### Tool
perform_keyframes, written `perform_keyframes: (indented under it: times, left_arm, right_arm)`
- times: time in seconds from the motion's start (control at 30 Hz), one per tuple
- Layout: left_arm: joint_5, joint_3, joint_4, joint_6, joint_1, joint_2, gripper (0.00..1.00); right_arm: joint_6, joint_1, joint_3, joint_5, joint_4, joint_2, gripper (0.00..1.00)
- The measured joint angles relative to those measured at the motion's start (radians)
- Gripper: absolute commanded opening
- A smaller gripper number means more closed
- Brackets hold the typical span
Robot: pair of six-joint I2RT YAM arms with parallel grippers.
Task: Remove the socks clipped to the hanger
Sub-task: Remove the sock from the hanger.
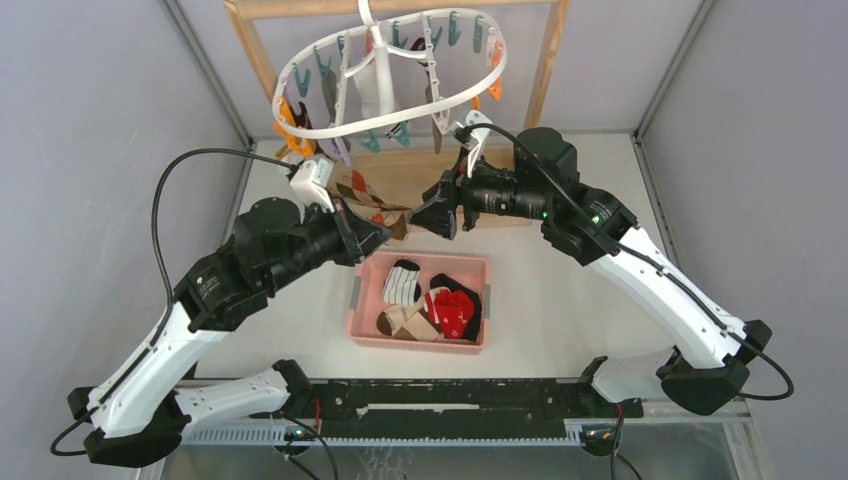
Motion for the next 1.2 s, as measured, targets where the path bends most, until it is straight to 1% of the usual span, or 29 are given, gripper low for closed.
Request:
perform_keyframes:
  times: [0.3,0.53,0.63,0.77,0.9,1.0,1.17,1.2]
  left_arm:
    - [0.075,0.000,-0.054,-0.001,0.000,0.000,0.00]
    - [0.137,0.000,-0.081,-0.001,0.000,-0.007,0.00]
    - [0.155,0.000,-0.089,-0.001,0.000,-0.018,0.00]
    - [0.165,0.000,-0.100,-0.001,0.000,-0.032,0.00]
    - [0.185,0.000,-0.103,0.000,0.000,-0.035,0.00]
    - [0.202,0.000,-0.103,0.000,0.000,-0.035,0.00]
    - [0.224,0.000,-0.103,0.000,0.000,-0.035,0.01]
    - [0.224,0.000,-0.103,0.000,0.001,-0.035,0.01]
  right_arm:
    - [-0.191,0.011,0.043,-0.070,-0.073,0.007,0.65]
    - [-0.272,0.063,0.095,-0.151,-0.133,0.045,0.67]
    - [-0.299,0.095,0.101,-0.173,-0.163,0.065,0.66]
    - [-0.332,0.130,0.107,-0.174,-0.205,0.091,0.64]
    - [-0.370,0.162,0.107,-0.130,-0.250,0.106,0.61]
    - [-0.388,0.174,0.107,-0.096,-0.262,0.109,0.56]
    - [-0.403,0.176,0.118,-0.055,-0.271,0.117,0.33]
    - [-0.403,0.176,0.121,-0.054,-0.272,0.119,0.27]
